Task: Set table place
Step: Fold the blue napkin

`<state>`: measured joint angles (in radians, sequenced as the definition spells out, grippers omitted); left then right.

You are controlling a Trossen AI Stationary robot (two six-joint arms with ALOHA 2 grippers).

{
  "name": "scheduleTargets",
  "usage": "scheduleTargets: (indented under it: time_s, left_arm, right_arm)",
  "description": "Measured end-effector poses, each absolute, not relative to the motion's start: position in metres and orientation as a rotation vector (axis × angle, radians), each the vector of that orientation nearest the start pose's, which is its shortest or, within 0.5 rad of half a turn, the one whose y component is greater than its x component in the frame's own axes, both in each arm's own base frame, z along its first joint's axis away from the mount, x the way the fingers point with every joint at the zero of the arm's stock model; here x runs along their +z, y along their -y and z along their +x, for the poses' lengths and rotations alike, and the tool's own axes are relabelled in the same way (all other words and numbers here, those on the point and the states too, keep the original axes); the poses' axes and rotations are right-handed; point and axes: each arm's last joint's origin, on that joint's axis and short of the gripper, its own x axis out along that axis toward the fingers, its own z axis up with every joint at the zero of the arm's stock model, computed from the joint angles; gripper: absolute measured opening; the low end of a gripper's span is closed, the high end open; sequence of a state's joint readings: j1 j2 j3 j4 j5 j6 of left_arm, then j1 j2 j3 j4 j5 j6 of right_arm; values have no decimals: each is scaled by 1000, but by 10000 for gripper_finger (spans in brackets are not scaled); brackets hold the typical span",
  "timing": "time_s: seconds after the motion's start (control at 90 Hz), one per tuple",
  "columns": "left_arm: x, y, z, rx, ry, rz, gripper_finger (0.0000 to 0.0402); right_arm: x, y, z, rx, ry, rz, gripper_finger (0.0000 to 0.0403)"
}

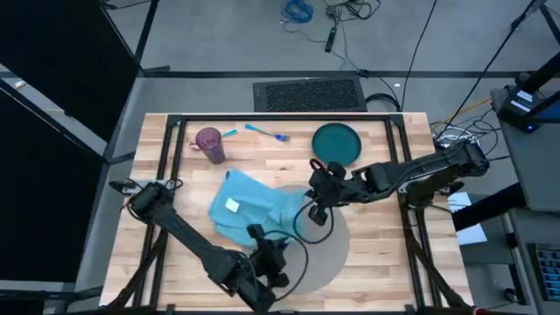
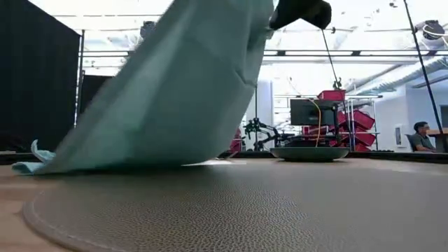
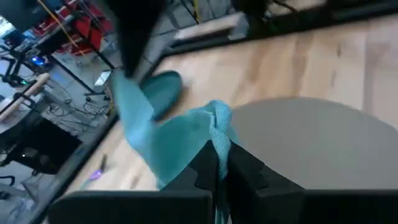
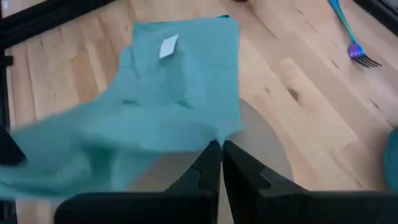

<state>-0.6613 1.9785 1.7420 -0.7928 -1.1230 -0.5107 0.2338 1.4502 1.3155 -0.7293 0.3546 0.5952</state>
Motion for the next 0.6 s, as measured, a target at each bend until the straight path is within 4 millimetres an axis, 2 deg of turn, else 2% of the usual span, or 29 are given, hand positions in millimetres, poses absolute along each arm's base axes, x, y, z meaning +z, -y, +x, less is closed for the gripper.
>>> scheduleTargets:
  time_s: [0.289,0.489,0.6]
  left_arm:
    - [324,193,323,631,-550,377,0]
    - [350,140,311,732,-628,431,0]
    - [358,112,315,773,-687,458,0]
  right_arm:
    - [330,-23,303,-360,-682,229,0]
    - [348,31,305,-337,-555,218,0]
    - [357,63,305,-298,-470,228,0]
